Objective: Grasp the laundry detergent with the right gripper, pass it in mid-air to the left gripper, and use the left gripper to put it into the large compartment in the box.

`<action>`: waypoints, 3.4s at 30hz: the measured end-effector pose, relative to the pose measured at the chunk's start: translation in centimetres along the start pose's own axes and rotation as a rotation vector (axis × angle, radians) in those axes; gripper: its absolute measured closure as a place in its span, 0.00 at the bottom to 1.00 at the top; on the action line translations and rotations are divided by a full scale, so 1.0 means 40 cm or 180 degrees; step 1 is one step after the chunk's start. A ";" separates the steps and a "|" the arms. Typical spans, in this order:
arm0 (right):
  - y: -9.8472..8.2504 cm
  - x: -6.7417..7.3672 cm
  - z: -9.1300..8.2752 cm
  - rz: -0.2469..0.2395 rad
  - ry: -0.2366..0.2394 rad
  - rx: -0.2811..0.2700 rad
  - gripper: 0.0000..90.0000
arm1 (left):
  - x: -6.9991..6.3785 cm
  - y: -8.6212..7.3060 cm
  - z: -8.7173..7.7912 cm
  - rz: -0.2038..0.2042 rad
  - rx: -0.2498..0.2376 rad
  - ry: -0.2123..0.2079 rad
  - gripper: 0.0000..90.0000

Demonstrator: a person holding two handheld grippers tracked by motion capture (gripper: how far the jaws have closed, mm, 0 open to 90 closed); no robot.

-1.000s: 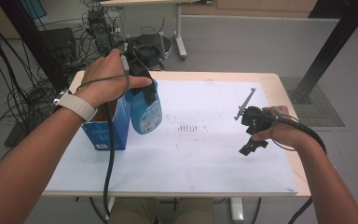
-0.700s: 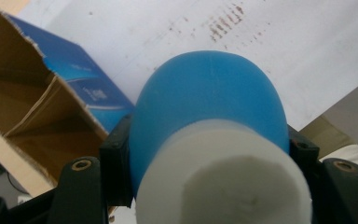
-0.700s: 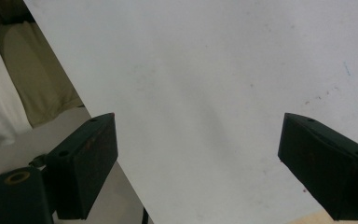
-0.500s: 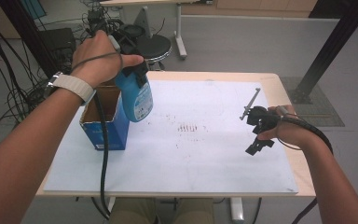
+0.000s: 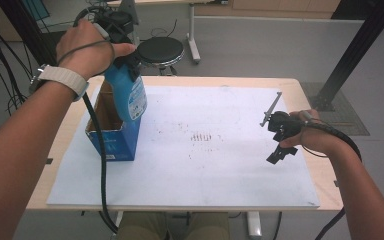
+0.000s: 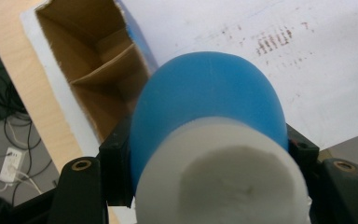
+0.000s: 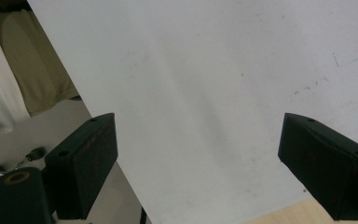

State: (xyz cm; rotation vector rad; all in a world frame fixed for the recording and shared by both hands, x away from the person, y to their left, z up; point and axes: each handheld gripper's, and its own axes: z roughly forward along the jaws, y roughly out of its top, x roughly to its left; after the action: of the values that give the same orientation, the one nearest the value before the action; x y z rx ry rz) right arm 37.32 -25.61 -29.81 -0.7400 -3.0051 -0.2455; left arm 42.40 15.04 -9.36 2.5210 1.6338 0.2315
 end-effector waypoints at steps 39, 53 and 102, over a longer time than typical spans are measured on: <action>-0.015 -0.010 0.022 0.0001 0.0070 -0.0156 0.13 | 0.123 -0.028 0.001 -0.0620 0.0034 0.0150 0.41; -0.018 -0.012 0.034 0.0023 0.0102 -0.0160 0.13 | 0.146 -0.031 0.066 -0.0702 0.0099 0.0211 0.42; -0.040 -0.025 0.091 0.0158 0.0199 -0.0148 0.12 | 0.169 -0.052 0.324 -0.0732 0.0101 0.0179 0.42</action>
State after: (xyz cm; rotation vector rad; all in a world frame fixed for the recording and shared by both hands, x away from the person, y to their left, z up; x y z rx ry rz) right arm 37.47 -26.89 -33.69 -0.7943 -2.9274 -0.3312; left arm 45.82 21.76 -22.07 2.3407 1.9439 0.2554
